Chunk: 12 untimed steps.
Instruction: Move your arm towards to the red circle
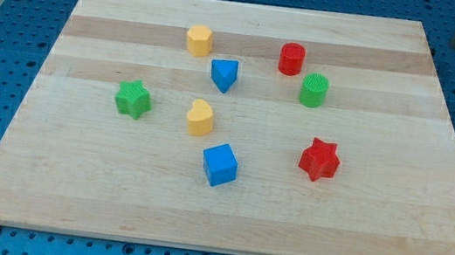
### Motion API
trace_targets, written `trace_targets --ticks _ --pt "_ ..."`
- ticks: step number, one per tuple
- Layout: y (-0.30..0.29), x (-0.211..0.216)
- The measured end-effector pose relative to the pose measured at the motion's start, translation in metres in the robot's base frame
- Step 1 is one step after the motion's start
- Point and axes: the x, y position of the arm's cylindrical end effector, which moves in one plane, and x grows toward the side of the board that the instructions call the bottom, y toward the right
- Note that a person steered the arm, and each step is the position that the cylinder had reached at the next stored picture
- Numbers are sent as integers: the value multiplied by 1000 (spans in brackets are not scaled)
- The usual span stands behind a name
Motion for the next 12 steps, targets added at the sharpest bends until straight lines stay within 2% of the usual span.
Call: trace_targets --ticks 1,2,3,8,10,12 --pt "-51 70" --pt "-73 71" --pt "-73 60" --pt "-91 66" --pt "-103 -55" --pt "-104 -58"
